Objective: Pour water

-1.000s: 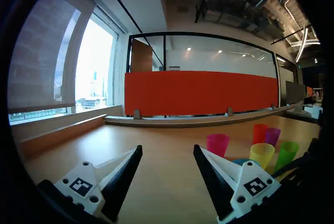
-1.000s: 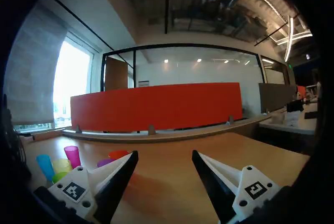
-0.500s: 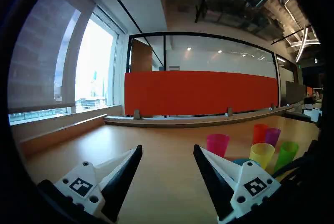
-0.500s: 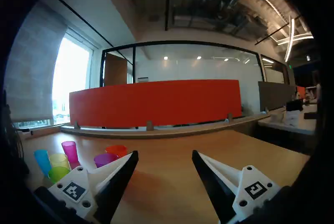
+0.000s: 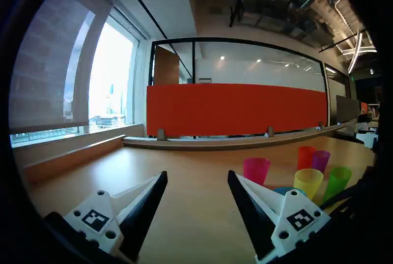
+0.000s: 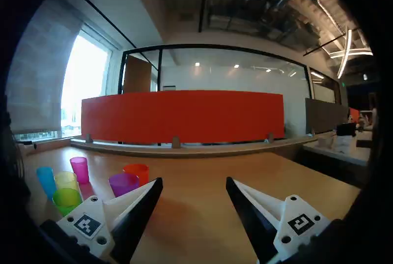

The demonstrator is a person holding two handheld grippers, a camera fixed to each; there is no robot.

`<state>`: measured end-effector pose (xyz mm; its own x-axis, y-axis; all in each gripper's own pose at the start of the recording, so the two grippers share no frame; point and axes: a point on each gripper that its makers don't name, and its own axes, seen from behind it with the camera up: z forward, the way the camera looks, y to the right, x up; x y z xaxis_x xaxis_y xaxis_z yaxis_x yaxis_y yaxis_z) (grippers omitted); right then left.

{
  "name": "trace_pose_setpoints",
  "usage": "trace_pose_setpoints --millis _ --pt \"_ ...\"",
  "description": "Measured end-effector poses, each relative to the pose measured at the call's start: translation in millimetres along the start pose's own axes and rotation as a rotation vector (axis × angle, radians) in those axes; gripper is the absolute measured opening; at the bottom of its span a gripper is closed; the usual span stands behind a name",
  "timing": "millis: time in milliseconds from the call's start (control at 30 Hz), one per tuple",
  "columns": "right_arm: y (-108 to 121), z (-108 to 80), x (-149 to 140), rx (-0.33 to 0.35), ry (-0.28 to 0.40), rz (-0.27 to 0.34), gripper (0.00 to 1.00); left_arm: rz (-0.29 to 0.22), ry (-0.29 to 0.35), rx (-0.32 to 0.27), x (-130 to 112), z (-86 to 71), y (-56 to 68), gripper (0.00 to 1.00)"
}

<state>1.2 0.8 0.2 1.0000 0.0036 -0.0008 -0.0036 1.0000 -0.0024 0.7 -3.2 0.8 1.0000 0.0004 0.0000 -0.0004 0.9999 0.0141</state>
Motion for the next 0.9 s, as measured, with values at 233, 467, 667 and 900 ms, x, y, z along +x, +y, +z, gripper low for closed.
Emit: trace_pose_setpoints --millis 233,467,667,900 --pt "-1.6 -0.3 0.4 0.001 0.000 -0.004 1.00 0.000 0.000 0.000 -0.2 -0.2 -0.4 0.91" --pt "-2.0 -0.5 0.4 0.001 -0.001 -0.004 1.00 0.000 0.000 0.000 0.0 -0.2 -0.4 0.90" --pt "-2.2 -0.5 0.7 0.001 -0.001 -0.004 1.00 0.000 0.000 0.000 0.1 -0.1 -0.3 0.90" --pt "-2.5 -0.7 0.3 0.001 -0.001 -0.004 1.00 0.000 0.000 0.000 0.3 0.1 -0.2 0.90"
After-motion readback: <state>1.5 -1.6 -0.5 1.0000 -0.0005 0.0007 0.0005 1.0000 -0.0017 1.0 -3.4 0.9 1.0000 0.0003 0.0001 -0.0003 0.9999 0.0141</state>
